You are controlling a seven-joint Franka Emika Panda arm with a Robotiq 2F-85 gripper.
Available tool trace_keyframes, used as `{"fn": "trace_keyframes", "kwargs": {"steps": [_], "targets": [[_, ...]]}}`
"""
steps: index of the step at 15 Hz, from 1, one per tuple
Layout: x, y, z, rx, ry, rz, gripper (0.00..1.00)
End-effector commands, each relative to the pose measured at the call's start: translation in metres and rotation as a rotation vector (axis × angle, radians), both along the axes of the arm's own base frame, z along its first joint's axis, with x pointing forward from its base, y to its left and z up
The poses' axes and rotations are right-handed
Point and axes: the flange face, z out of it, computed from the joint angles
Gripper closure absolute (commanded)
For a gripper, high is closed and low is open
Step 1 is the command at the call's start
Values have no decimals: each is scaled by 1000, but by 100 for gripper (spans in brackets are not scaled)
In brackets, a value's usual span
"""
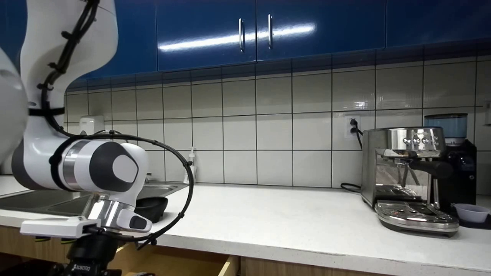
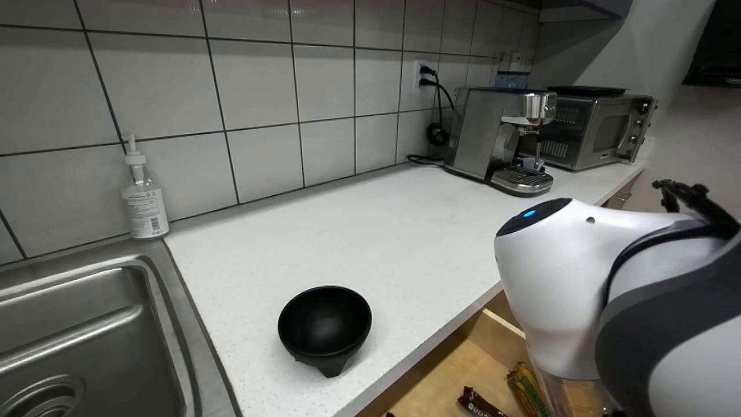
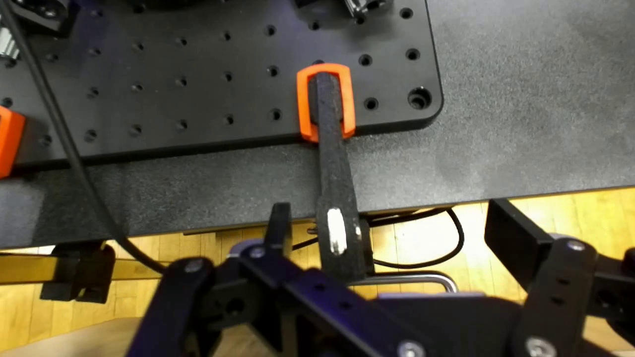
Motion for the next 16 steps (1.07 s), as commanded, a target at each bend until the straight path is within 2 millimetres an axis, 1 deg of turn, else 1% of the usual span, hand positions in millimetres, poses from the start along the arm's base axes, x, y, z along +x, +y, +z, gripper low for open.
{"fn": "trace_keyframes", "kwargs": {"steps": [1,4,6,10,16], "targets": [[6,15,-14,-32,-84,-60,0],[15,14,-30,-56,-158,-116,0],[20,10,-35,-58,-191,-148,0],[35,1,-28,-59,-293,-191,0],[47,-9,-16,-44,-410,-218,0]]}}
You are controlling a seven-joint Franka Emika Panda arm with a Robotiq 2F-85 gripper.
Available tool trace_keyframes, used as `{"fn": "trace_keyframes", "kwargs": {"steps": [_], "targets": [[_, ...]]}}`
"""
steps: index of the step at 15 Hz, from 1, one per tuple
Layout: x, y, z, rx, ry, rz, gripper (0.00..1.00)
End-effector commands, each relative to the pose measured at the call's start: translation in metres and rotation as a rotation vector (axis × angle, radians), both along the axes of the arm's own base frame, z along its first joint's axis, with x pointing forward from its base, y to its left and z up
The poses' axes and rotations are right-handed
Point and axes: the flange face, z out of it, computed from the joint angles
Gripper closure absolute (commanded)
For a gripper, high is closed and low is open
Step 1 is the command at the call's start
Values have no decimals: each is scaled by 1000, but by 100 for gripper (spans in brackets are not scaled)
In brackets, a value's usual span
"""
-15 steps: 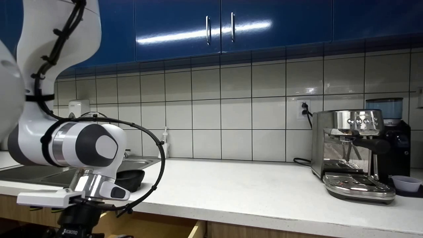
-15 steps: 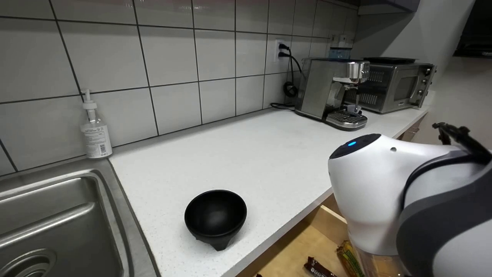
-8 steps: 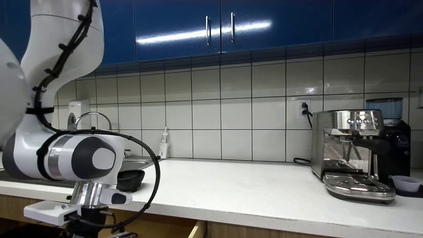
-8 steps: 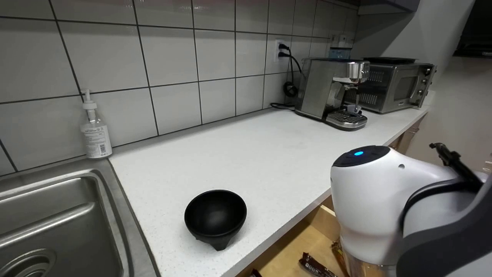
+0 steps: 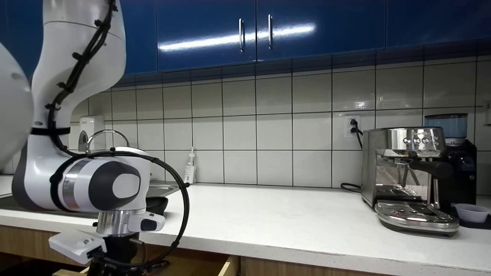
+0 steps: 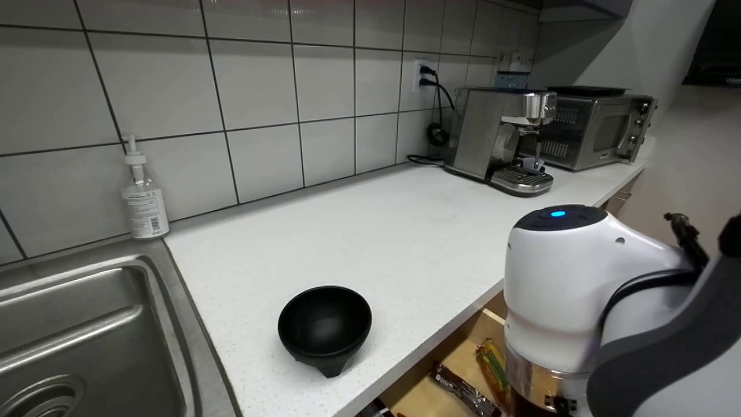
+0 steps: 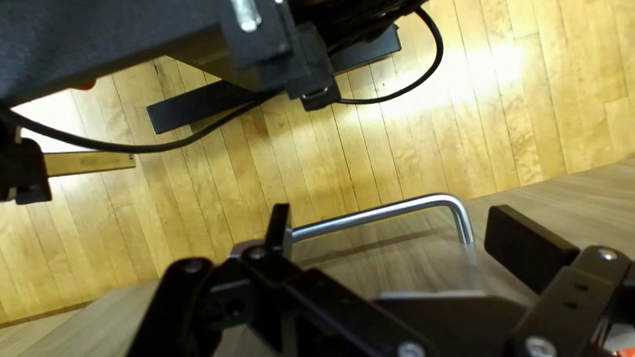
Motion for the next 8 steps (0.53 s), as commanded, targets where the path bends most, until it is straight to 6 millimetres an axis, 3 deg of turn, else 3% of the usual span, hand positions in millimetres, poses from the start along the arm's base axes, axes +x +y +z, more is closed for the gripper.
{"fn": "trace_keyframes", "kwargs": {"steps": [1,8], "targets": [[8,-5,5,-8,-75,-21,0],[25,-8,9,15,-155,50,0]]}}
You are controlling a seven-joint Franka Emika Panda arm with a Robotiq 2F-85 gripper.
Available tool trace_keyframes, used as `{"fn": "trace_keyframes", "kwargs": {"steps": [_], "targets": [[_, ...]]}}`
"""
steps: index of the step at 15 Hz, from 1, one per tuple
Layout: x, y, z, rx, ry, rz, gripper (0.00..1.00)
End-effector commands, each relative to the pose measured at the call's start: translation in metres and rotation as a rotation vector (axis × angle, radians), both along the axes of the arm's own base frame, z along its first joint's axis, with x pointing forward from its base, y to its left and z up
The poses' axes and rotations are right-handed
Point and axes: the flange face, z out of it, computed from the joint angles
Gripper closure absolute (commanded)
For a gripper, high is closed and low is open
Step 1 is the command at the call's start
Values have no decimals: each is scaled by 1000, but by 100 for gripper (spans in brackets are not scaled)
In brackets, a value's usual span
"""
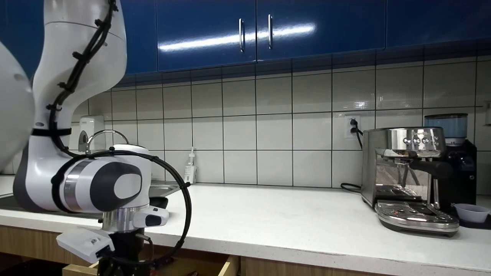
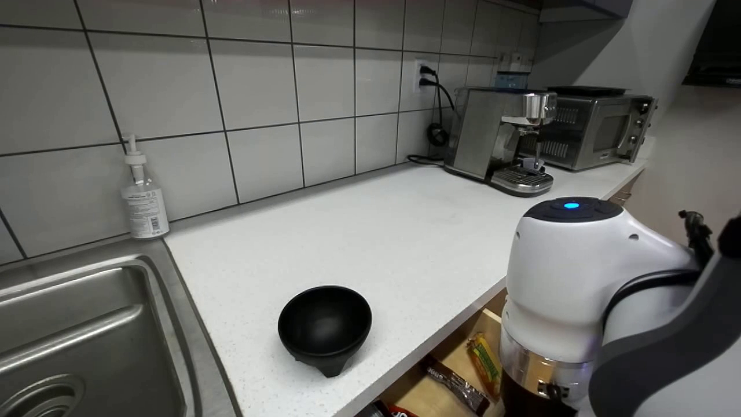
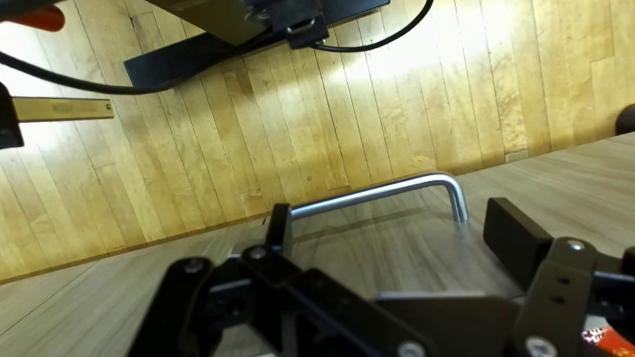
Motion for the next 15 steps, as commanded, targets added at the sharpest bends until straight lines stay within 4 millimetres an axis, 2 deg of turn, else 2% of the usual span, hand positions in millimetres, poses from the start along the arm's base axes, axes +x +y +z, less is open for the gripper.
{"fn": "trace_keyframes", "kwargs": {"steps": [1,6,15], "targets": [[16,-6,3,7,-59,57,0],[29,-12,2,6,-85,157,0],[64,-28,-1,21,-138,294,0]]}}
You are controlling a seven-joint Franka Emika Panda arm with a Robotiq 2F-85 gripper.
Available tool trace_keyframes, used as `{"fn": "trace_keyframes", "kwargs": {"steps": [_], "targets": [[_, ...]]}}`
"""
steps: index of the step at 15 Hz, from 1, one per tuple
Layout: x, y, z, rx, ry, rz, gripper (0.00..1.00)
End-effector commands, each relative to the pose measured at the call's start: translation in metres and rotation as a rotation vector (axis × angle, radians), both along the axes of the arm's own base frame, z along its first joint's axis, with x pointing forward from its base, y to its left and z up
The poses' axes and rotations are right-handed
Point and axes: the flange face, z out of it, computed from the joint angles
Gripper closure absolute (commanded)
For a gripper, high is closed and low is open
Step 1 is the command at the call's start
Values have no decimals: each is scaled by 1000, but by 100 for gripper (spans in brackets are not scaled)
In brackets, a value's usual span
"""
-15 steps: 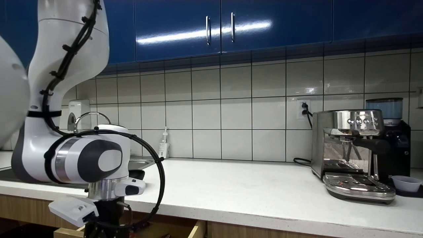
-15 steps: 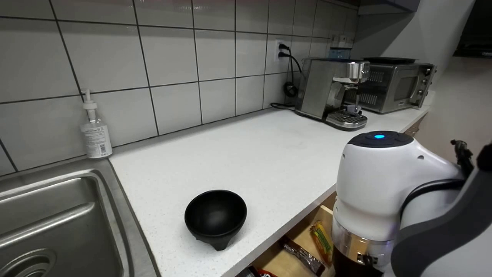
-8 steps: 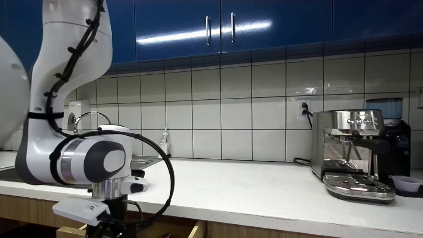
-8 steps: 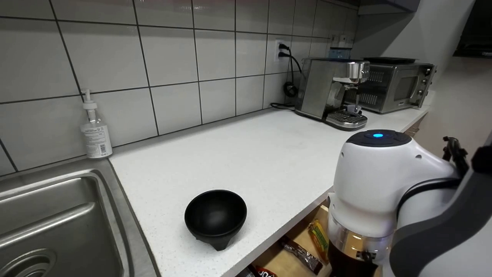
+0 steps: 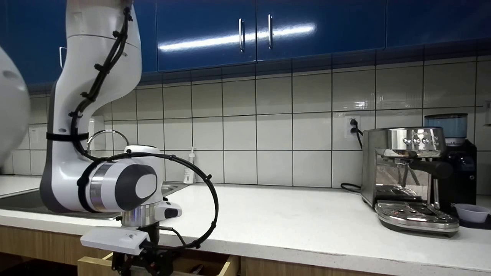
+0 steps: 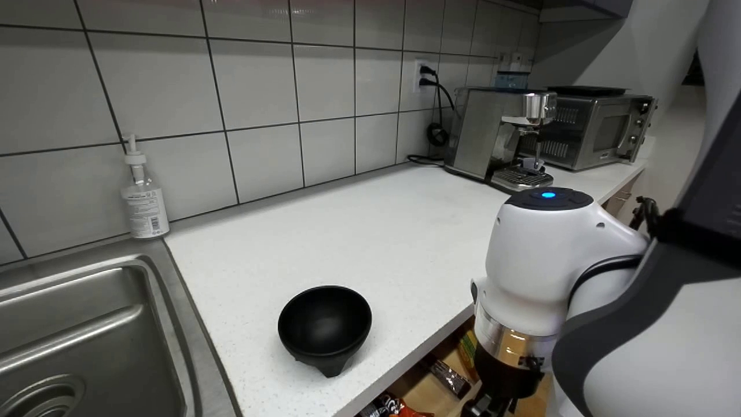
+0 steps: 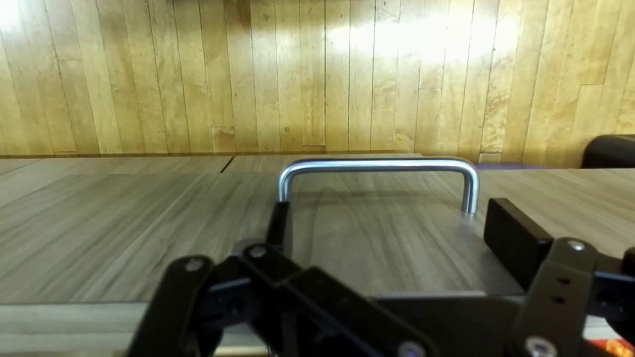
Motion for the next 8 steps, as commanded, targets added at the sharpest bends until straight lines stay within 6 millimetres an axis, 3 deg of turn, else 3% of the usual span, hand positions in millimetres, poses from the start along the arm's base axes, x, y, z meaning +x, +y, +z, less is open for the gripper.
{"fn": "trace_keyframes", "kwargs": {"steps": [1,8], "targets": [[31,-18,0,15,-66,44,0],[50,-26,1,46,-139,96,0]]}}
